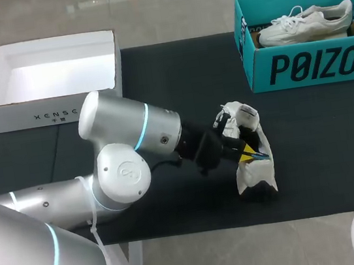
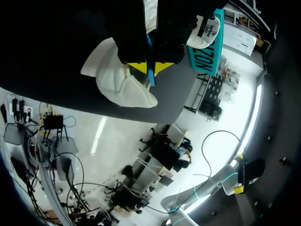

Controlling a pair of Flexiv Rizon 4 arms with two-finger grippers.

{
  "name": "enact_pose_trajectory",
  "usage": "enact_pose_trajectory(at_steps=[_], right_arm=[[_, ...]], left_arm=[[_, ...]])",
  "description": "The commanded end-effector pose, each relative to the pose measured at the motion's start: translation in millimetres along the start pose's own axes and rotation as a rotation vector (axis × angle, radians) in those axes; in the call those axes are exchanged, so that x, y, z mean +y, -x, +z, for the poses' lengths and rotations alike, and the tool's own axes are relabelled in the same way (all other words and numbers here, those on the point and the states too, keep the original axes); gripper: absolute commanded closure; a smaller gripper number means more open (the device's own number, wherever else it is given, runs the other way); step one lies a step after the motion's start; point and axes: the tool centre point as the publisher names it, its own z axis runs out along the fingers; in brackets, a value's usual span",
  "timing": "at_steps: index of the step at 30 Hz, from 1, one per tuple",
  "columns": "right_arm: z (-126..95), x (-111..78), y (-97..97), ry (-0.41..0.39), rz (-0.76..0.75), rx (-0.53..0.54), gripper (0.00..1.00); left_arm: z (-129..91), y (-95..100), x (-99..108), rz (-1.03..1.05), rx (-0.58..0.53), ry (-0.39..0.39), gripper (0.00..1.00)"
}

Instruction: Take the shoe out of the shoebox, open the shoe tongue, remove and reinsert the insole, then place the shoe into the shoebox

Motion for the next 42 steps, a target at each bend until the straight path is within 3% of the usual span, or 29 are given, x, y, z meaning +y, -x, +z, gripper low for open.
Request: enact_pose_trajectory(at_steps=[1,9,11,22,29,33,38,40,42], right_arm=[[-0.4,2.6,1.3,-0.006,0.002,0.003,0.0],[-0.4,2.6,1.3,-0.006,0.002,0.003,0.0],[-0.4,2.6,1.3,-0.006,0.002,0.003,0.0],[-0.4,2.6,1.3,-0.006,0.002,0.003,0.0],[-0.4,2.6,1.3,-0.006,0.002,0.003,0.0],[-0.4,2.6,1.3,-0.006,0.002,0.003,0.0],[-0.4,2.6,1.3,-0.006,0.002,0.003,0.0],[-0.4,2.6,1.3,-0.006,0.002,0.003,0.0],[-0.4,2.6,1.3,-0.006,0.002,0.003,0.0]], left_arm=[[4.9,-0.3,13.2,-0.002,0.027,0.008,1.0],[15.6,-2.0,12.2,-0.035,0.02,-0.013,1.0],[15.1,-1.4,7.5,-0.04,0.02,-0.021,0.0],[-16.9,11.7,-6.0,-0.049,0.015,-0.028,0.0],[-46.0,34.2,-4.0,-0.033,0.057,-0.043,0.0],[-52.9,38.9,-6.0,-0.025,0.243,-0.115,0.0],[-54.6,18.3,-5.5,-0.046,0.579,-0.142,0.0],[-54.8,11.1,-7.1,-0.064,0.655,-0.156,0.0],[-54.8,11.1,-7.1,-0.064,0.655,-0.156,0.0]])
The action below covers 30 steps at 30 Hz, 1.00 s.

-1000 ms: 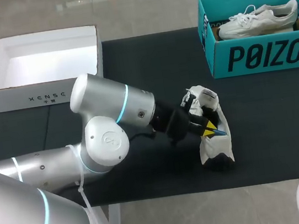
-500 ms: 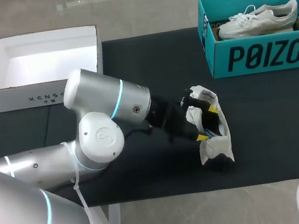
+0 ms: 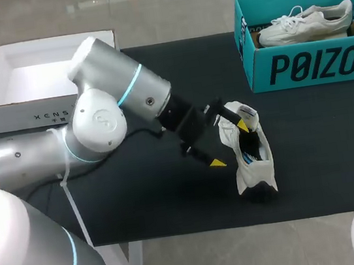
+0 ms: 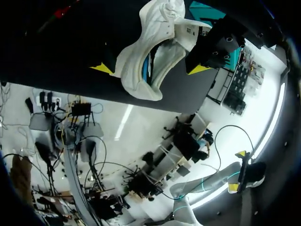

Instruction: Take the shoe out of the shoebox, open the shoe tongue, remove and reinsert the insole, then place the shoe into the shoebox

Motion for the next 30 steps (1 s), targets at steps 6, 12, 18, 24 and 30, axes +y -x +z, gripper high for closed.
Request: enact_pose_trajectory(at_steps=[6,12,18,24,30], right_arm=[[-0.4,2.6,1.3,-0.006,0.002,0.003,0.0],[-0.4,2.6,1.3,-0.006,0.002,0.003,0.0],[-0.4,2.6,1.3,-0.006,0.002,0.003,0.0],[-0.4,2.6,1.3,-0.006,0.002,0.003,0.0],[-0.4,2.6,1.3,-0.006,0.002,0.003,0.0]], left_arm=[[-5.5,6.5,0.7,-0.039,0.375,-0.028,0.0],[-5.5,6.5,0.7,-0.039,0.375,-0.028,0.0],[-5.5,6.5,0.7,-0.039,0.375,-0.028,0.0],[-5.5,6.5,0.7,-0.039,0.375,-0.028,0.0],[5.2,11.8,-3.6,-0.005,0.614,0.1,0.0]])
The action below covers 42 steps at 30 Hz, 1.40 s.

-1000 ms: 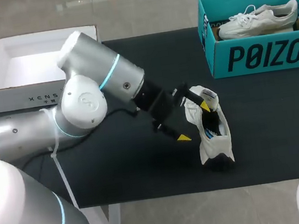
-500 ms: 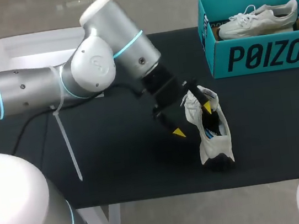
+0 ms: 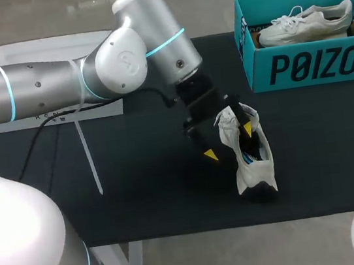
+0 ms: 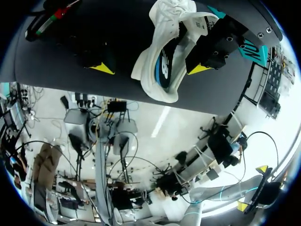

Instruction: Take the shoe out of the shoebox, open the shoe tongue, remove and reinsert the insole, then place the shoe into the shoebox

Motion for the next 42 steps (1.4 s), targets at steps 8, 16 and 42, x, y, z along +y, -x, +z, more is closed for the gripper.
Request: enact_pose_trajectory(at_steps=[8,16,42], right_arm=[[-0.4,2.6,1.3,-0.006,0.002,0.003,0.0],[-0.4,2.6,1.3,-0.006,0.002,0.003,0.0],[-0.4,2.6,1.3,-0.006,0.002,0.003,0.0]], left_arm=[[23.9,23.8,-7.9,0.048,0.298,0.185,0.07],[26.8,22.1,3.9,0.056,0.263,0.239,1.0],[47.6,24.1,18.8,0.08,0.308,0.259,1.0]])
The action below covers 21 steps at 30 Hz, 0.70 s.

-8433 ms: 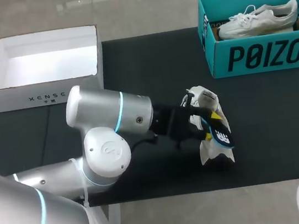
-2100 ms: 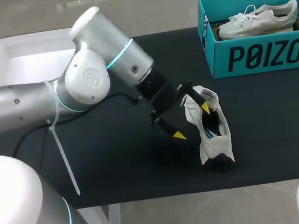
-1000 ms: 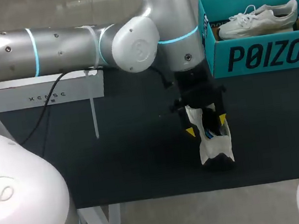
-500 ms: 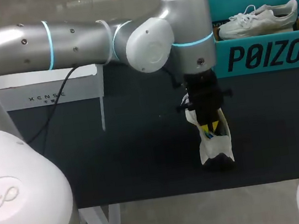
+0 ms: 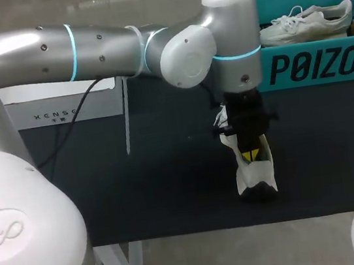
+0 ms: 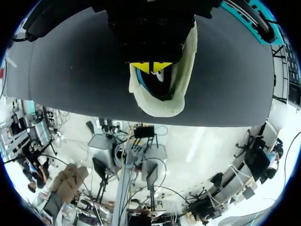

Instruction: Take the shoe out of the shoebox, open the shoe tongue, remove and reinsert the insole, then place the shoe into the shoebox

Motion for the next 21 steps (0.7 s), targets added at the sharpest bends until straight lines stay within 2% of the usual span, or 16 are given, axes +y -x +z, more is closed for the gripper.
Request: enact_pose_trajectory(at_steps=[1,10,21], right_arm=[[-0.4,2.6,1.3,-0.006,0.002,0.003,0.0],[-0.4,2.6,1.3,-0.006,0.002,0.003,0.0],[-0.4,2.6,1.3,-0.006,0.002,0.003,0.0]], left_arm=[[-8.6,-3.4,-1.6,-0.001,-0.005,0.02,1.0],[-26.9,-9.4,-6.3,0.004,0.0,0.043,1.0],[-13.6,-9.0,-11.0,0.018,0.026,0.021,1.0]])
